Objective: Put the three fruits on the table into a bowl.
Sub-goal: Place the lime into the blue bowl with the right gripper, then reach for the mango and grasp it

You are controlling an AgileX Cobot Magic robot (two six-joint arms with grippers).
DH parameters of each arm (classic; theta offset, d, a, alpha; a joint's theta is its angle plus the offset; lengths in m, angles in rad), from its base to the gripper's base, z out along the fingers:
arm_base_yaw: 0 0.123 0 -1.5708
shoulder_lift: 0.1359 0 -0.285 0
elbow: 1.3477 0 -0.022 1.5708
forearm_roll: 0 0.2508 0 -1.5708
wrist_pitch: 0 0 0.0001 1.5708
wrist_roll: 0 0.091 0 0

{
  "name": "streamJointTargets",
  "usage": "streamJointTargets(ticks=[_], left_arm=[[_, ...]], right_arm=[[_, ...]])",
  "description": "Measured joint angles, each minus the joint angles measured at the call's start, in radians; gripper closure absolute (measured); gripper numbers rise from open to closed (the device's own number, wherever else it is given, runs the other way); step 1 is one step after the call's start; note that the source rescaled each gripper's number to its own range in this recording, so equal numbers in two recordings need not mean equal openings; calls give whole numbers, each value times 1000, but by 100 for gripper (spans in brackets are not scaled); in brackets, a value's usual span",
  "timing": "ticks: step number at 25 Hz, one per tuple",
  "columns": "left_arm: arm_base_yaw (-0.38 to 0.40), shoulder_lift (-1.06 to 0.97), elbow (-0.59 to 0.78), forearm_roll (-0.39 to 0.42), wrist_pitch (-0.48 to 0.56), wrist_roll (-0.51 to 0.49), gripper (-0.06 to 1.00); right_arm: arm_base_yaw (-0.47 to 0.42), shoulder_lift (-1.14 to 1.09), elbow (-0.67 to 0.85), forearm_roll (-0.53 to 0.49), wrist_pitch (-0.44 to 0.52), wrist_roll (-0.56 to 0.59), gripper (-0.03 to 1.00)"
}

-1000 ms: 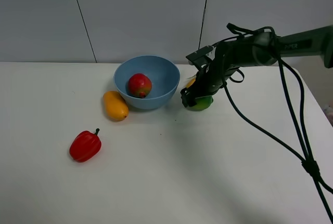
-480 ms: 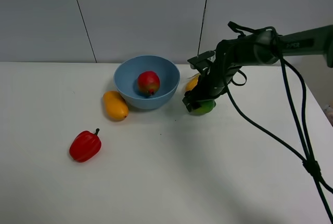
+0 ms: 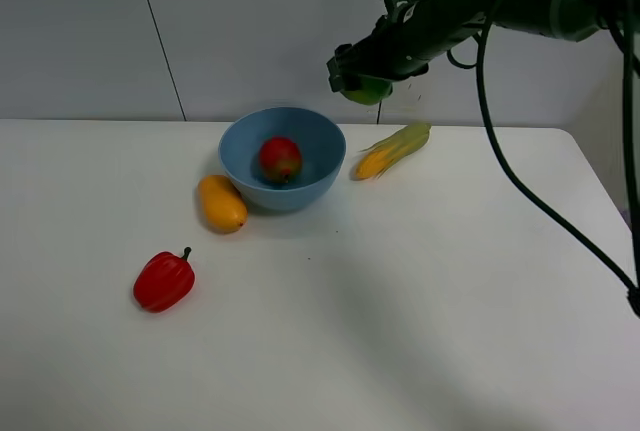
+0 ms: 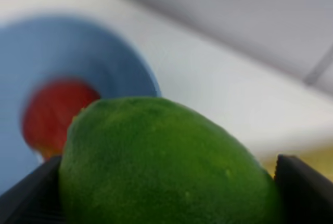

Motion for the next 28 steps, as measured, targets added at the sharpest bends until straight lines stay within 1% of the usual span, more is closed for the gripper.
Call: streamJointTargets(ticks=[5, 7, 8, 12, 15, 18, 21, 23, 28], left_arm=[[0, 0, 0, 0, 0, 0, -6], [0, 0, 0, 0, 0, 0, -6], [0, 0, 0, 0, 0, 0, -6], [0, 0, 0, 0, 0, 0, -6], [0, 0, 0, 0, 0, 0, -6], [0, 0, 0, 1, 0, 0, -6], [0, 0, 0, 1, 0, 0, -6], [0, 0, 0, 1, 0, 0, -6], [0, 0, 0, 1, 0, 0, -6]], right_arm=[[93, 169, -186, 16, -2, -36, 85], [124, 240, -233, 24, 1, -42, 85], [138, 262, -251, 24, 2, -42, 85], [156, 324, -271, 19, 1, -20, 74], [156, 328, -274, 13, 3, 12, 72], [156, 319, -276, 13, 30, 53, 71], [156, 275, -276, -5, 91, 72, 71], [156, 215, -275, -24, 120, 75, 71], [149, -17, -276, -84, 183, 75, 71]])
